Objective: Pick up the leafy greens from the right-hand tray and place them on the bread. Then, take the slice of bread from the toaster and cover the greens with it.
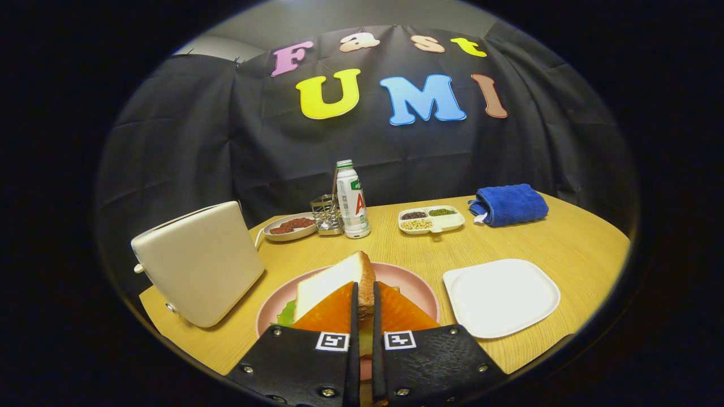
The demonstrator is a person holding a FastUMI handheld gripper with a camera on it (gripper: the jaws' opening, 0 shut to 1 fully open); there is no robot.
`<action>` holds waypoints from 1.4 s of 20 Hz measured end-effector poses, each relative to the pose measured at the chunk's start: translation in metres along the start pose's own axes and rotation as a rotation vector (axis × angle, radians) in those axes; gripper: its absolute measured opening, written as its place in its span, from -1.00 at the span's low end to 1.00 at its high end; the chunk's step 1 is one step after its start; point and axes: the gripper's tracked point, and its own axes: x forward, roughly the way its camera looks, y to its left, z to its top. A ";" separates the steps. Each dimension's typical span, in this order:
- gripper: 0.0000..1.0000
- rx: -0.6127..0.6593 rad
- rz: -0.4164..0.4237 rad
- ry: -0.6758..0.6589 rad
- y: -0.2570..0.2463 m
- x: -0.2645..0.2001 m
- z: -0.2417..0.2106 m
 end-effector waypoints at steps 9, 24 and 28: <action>-0.40 -0.093 -0.021 -0.021 0.006 -0.004 0.001; -0.39 -0.145 0.008 -0.050 0.007 -0.006 0.006; -0.39 -0.151 -0.005 -0.072 -0.018 -0.009 0.024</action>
